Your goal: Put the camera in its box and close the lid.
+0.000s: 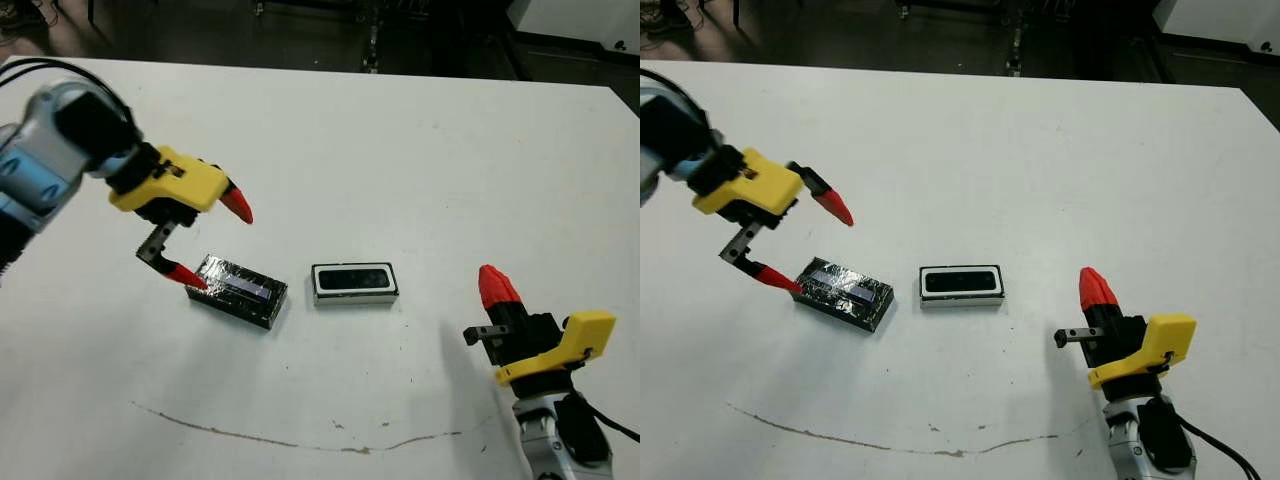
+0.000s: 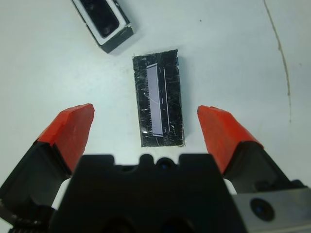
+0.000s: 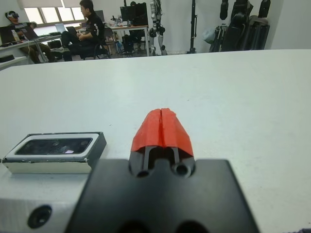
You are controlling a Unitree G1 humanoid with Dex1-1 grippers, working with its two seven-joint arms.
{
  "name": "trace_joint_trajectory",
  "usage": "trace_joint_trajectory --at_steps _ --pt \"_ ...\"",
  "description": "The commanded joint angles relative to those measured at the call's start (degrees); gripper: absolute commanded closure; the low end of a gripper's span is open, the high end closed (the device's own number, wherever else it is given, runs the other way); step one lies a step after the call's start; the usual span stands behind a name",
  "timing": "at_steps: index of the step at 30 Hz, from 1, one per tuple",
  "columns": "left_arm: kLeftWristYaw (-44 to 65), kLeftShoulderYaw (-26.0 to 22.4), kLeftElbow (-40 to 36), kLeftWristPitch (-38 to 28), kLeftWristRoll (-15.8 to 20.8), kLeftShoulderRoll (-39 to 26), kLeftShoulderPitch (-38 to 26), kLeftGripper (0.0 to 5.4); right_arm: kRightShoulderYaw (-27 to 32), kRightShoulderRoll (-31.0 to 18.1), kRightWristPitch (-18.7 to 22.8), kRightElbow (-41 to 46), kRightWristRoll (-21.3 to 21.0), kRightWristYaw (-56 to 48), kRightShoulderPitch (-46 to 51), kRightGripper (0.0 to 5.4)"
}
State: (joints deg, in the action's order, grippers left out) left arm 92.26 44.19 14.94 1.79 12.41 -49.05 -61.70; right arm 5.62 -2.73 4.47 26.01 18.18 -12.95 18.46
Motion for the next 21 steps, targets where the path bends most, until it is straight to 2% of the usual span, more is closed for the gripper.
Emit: trace_joint_trajectory --at_steps 1,8,13,21 --pt "0.2 2.6 2.6 -0.2 1.7 1.4 -1.2 0.0 0.0 -0.6 0.7 -0.5 -0.3 0.5 0.6 5.39" --pt "0.2 7.0 9.3 -0.7 4.2 4.7 -1.8 0.0 -0.1 -0.6 0.5 -0.9 -0.3 0.4 0.8 5.39" --pt "0.2 7.7 11.4 -1.6 4.6 5.8 -1.6 0.0 -0.3 -0.6 0.7 -0.7 -0.4 0.5 1.1 5.39" --pt "0.2 4.3 11.1 -4.7 5.7 5.9 1.7 0.0 -0.9 -0.8 0.5 -0.3 -1.4 0.8 1.5 5.39"
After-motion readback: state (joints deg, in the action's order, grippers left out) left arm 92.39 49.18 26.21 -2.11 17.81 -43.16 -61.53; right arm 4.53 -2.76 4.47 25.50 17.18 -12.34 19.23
